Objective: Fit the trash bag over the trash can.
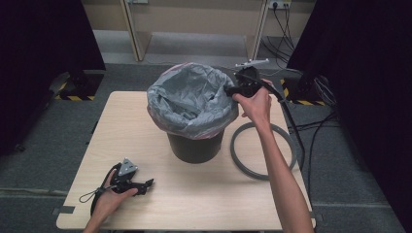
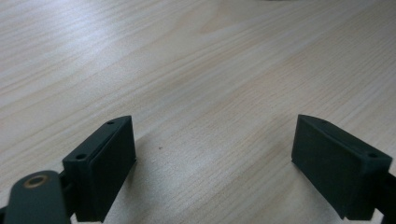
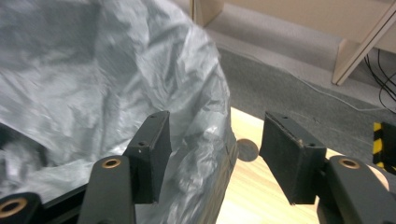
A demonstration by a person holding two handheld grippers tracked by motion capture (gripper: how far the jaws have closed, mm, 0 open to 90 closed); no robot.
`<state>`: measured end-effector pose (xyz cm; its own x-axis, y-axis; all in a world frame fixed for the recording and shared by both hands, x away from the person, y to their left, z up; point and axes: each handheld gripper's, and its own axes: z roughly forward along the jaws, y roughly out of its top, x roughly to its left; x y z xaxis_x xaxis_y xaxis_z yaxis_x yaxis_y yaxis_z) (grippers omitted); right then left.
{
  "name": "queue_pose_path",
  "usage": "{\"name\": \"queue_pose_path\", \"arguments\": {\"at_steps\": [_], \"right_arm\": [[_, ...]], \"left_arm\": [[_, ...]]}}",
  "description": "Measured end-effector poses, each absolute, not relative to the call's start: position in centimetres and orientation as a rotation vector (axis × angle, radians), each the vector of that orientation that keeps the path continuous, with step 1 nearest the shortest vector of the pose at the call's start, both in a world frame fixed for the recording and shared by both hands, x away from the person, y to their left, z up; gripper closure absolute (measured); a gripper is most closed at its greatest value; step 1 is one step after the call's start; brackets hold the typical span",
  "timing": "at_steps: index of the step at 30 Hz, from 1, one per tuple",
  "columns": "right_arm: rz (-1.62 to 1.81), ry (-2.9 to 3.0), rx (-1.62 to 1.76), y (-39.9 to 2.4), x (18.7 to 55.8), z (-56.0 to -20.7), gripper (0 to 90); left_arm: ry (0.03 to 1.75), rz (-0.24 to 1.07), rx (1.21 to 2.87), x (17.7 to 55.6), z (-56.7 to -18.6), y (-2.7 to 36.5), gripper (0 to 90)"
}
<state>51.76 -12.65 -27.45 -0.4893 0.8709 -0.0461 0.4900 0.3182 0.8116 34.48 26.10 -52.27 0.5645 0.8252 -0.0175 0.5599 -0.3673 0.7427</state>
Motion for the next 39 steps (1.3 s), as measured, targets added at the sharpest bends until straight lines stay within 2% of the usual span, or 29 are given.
{"name": "queue_pose_path", "arguments": {"at_steps": [2,3,8,14,18,22,25,29,31,32,39], "right_arm": [[1.069,2.074,1.207,-13.0,50.8,-26.8,35.0],[1.076,2.058,1.197,-13.1,50.1,-26.5,34.3],[1.125,2.071,1.136,-13.0,46.8,-25.6,33.9],[1.082,2.081,1.115,-12.1,44.4,-26.5,34.4],[1.053,2.079,1.128,-12.1,44.7,-27.2,40.1],[1.061,2.06,1.116,-12.1,45.7,-27.5,51.4],[1.052,2.062,1.13,-12.3,47.0,-27.5,54.4],[1.041,2.062,1.122,-12.7,49.4,-27.5,53.3],[1.045,2.073,1.125,-12.7,50.6,-27.6,50.3],[1.054,2.084,1.118,-12.7,51.5,-27.7,45.9],[1.125,2.023,1.097,-12.9,50.0,-26.6,38.1]], "left_arm": [[1.104,0.47,2.076,34.5,-52.3,26.1,12.6],[1.104,0.47,2.077,34.5,-52.3,26.1,12.6],[1.105,0.471,2.077,34.5,-52.3,26.1,12.7],[1.105,0.471,2.077,34.5,-52.3,26.1,12.7],[1.103,0.47,2.079,34.4,-52.3,26.1,12.7],[1.102,0.47,2.079,34.4,-52.3,26.1,12.7],[1.102,0.469,2.079,34.4,-52.3,26.1,12.7],[1.103,0.468,2.078,34.4,-52.3,26.1,12.7],[1.098,0.464,2.08,34.4,-52.2,26.1,12.9],[1.093,0.464,2.083,34.4,-52.2,26.1,13.8],[1.091,0.497,2.048,34.3,-51.8,26.6,14.7]]}}
